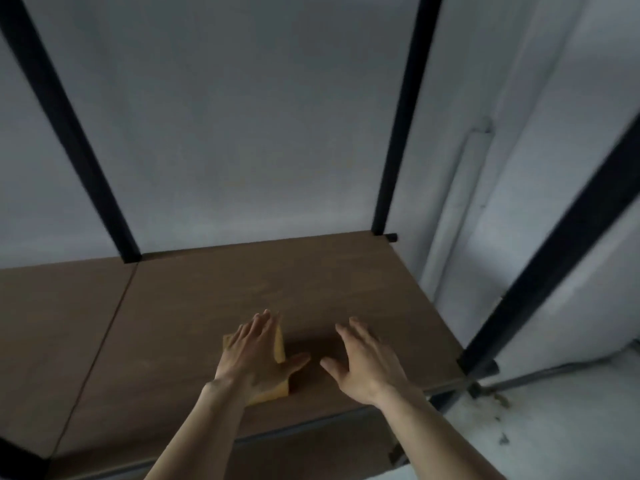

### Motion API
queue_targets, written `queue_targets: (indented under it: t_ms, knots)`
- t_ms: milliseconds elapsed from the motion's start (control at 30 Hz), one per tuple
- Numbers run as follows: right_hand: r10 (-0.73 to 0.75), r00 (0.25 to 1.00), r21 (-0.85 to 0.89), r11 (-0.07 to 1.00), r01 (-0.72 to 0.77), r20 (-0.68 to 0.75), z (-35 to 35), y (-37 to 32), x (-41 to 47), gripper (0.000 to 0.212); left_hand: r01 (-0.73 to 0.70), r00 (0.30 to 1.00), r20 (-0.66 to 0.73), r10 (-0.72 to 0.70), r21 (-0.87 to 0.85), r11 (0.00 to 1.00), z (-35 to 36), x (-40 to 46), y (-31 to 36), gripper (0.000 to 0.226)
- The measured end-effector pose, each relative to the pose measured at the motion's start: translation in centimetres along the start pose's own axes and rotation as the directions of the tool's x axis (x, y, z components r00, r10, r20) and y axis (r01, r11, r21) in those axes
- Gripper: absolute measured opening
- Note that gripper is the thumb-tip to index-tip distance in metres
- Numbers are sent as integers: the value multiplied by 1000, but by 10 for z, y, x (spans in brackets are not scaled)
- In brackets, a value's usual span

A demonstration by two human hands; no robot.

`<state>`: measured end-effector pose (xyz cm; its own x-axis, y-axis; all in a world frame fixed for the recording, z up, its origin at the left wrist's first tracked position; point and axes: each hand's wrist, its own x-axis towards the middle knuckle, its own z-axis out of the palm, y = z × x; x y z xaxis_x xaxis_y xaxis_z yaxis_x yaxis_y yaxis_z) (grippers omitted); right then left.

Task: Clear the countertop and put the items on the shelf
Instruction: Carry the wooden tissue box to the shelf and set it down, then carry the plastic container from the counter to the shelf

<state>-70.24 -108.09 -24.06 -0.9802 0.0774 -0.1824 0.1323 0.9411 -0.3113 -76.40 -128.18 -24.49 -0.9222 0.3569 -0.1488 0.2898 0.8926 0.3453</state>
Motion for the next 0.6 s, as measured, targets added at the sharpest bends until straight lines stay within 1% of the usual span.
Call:
queue_targets:
  t_ms: [67, 167, 300, 433, 600]
  knots:
    - [73, 996, -5, 997, -73, -42, -23, 24, -20, 78, -49, 998, 37, 48, 33, 998, -11, 0, 29, 105]
    - [191, 976, 6, 982, -191, -102, -59, 65, -58, 80, -159, 984, 94, 155, 45, 986, -21, 0, 86, 102]
    - [348, 917, 60, 938, -342, -195, -102, 124, -122, 81, -333, 939, 114, 325, 57, 941, -21, -7, 180, 100]
    - [487, 822, 111, 872, -477, -297, -132, 188, -212, 77, -512, 849, 163, 503, 17, 859, -7, -34, 289, 95]
    - [651, 659, 181, 749, -637, -376, -156, 263, -357, 76, -693, 705, 208, 678, -5, 721, 32, -103, 429, 97]
